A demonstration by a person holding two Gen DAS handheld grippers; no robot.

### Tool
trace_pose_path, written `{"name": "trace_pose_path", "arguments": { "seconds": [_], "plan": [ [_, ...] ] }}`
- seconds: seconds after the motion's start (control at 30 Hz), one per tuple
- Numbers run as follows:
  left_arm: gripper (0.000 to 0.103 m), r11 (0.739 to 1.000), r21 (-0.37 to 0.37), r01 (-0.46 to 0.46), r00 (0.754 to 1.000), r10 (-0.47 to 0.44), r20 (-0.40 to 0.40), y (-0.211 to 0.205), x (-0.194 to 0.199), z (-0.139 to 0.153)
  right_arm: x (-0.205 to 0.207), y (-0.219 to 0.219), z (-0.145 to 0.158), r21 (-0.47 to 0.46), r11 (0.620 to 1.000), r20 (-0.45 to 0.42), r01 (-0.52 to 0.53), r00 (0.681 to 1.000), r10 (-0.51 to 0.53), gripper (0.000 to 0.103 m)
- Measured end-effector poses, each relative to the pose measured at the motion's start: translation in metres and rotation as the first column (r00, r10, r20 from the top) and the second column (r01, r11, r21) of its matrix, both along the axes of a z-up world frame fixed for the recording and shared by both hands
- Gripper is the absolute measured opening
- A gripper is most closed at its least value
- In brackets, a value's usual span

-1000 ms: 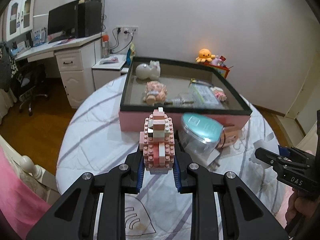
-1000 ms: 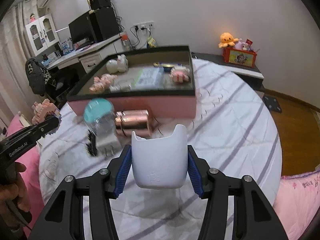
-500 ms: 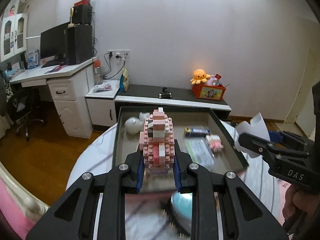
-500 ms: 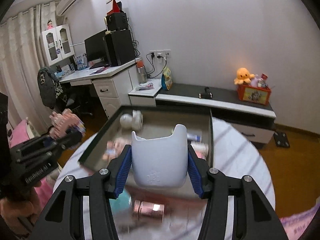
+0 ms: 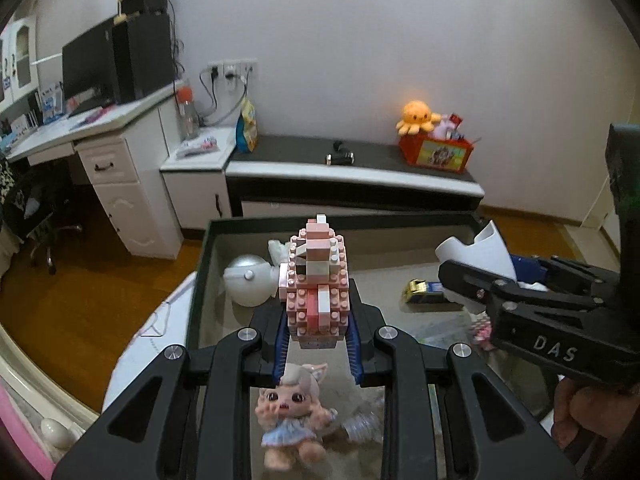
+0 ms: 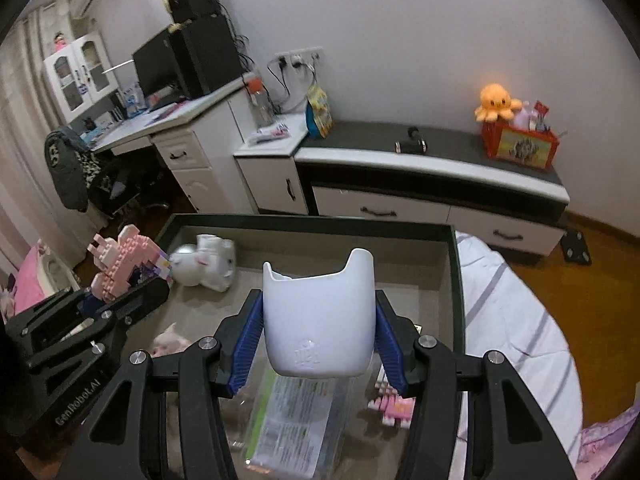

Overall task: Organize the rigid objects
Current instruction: 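Carry the block figure and plug adapter over the tray and release both, then withdraw both tools from the tray toward the remaining items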

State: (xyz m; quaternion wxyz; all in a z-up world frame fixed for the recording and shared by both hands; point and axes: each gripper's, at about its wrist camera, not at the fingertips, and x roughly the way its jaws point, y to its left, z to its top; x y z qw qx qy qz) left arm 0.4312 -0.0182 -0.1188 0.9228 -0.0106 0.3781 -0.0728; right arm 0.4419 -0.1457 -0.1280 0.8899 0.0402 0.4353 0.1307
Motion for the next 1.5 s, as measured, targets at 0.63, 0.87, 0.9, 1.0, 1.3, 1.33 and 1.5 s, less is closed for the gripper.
{"name": "trace_pose_path", "arguments": {
  "seconds": [0.63, 0.87, 0.9, 1.0, 1.3, 1.33, 1.5],
  "plan": [
    [0.103, 0.998, -0.038, -0.054, 0.987, 0.059, 0.152, 0.023, -0.088, 0.04, -0.057, -0.019, 0.03, 0.07, 0.994, 0.059, 0.082, 0.995, -0.086, 0.103],
    [0.103, 0.997, -0.057, -0.058, 0.979, 0.068, 0.194, 0.025, -0.157, 0.054, -0.126, -0.011, 0.057, 0.064, 0.995, 0.139, 0.081, 0.986, -0.089, 0.103],
    [0.103, 0.996, -0.063, -0.061, 0.979, 0.072, 0.193, 0.026, -0.165, 0.054, -0.136, -0.011, 0.061, 0.066, 0.994, 0.148, 0.081, 0.985, -0.09, 0.103],
    [0.103, 0.994, -0.077, -0.073, 0.979, 0.086, 0.186, 0.029, -0.192, 0.05, -0.165, -0.013, 0.07, 0.089, 0.993, 0.176, 0.078, 0.98, -0.093, 0.103],
    [0.103, 0.99, -0.088, -0.114, 0.974, 0.129, 0.189, 0.035, -0.262, 0.048, -0.242, -0.015, 0.082, 0.079, 0.994, 0.245, 0.082, 0.965, -0.099, 0.103],
    [0.103, 0.989, -0.087, -0.116, 0.972, 0.131, 0.193, 0.036, -0.269, 0.048, -0.249, -0.015, 0.083, 0.081, 0.993, 0.249, 0.08, 0.964, -0.098, 0.103],
    [0.103, 0.988, -0.082, -0.129, 0.969, 0.144, 0.203, 0.038, -0.295, 0.049, -0.285, -0.015, 0.083, 0.059, 0.994, 0.281, 0.091, 0.954, -0.104, 0.103]
  ]
}}
